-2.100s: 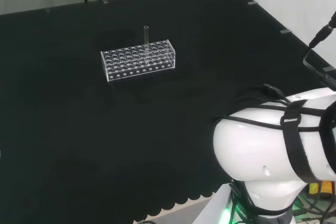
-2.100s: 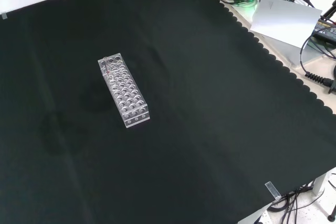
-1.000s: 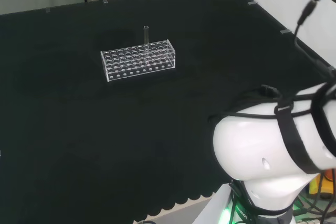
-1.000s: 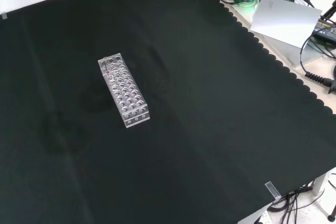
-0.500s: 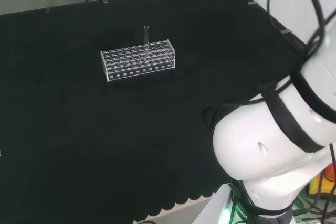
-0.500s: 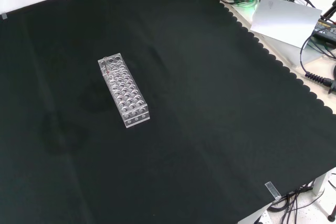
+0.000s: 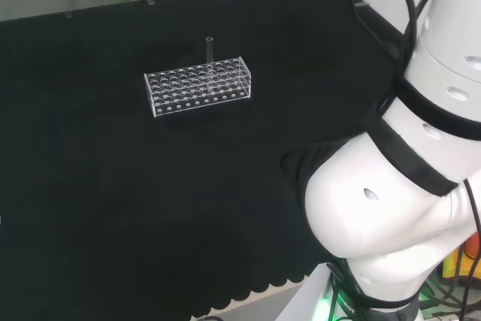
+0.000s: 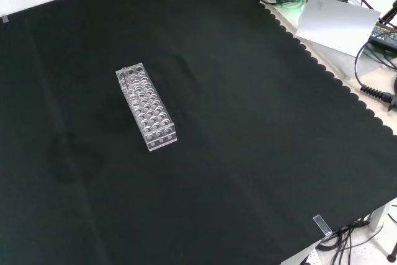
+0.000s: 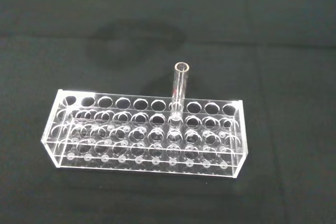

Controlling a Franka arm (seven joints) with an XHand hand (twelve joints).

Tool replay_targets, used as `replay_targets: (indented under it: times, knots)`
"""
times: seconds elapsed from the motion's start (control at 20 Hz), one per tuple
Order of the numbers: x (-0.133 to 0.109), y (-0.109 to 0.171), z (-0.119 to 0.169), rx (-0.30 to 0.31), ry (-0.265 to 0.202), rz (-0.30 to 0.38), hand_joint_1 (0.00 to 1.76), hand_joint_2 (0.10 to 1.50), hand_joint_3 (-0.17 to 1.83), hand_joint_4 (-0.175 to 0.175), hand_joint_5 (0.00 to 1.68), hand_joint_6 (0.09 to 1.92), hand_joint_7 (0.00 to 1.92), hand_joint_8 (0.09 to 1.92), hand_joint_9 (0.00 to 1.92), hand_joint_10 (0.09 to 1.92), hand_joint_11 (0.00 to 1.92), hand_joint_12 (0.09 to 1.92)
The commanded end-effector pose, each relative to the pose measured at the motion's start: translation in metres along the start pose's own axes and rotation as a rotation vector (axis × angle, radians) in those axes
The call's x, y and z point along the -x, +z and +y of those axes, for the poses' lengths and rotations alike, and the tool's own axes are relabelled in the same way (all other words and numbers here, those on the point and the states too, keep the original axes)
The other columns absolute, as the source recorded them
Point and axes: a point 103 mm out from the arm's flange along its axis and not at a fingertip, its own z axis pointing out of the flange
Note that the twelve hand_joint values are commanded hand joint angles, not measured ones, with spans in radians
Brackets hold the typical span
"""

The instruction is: Pick up the test tube.

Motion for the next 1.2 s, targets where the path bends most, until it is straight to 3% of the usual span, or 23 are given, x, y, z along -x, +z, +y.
replay_targets:
  times: [0.05, 0.4, 0.95, 1.2]
  knots:
    - [-0.007, 0.025, 0.041, -0.043, -0.02, -0.013, 0.69, 0.83, 0.34, -0.101, 0.36, 0.09, 0.33, 0.91, 0.32, 0.93, 0.09, 1.6]
    - [-0.003, 0.047, 0.067, -0.088, -0.013, -0.044, 0.74, 0.81, 0.35, -0.121, 0.43, 0.09, 0.47, 0.91, 0.43, 0.89, 0.14, 1.58]
    - [-0.003, 0.08, 0.103, -0.19, -0.015, -0.123, 0.77, 0.81, 0.37, -0.126, 0.46, 0.09, 0.51, 0.91, 0.49, 0.86, 0.16, 1.57]
    - [-0.001, 0.097, 0.114, -0.248, -0.005, -0.137, 0.78, 0.79, 0.4, -0.128, 0.45, 0.11, 0.56, 0.89, 0.63, 0.81, 0.34, 1.48]
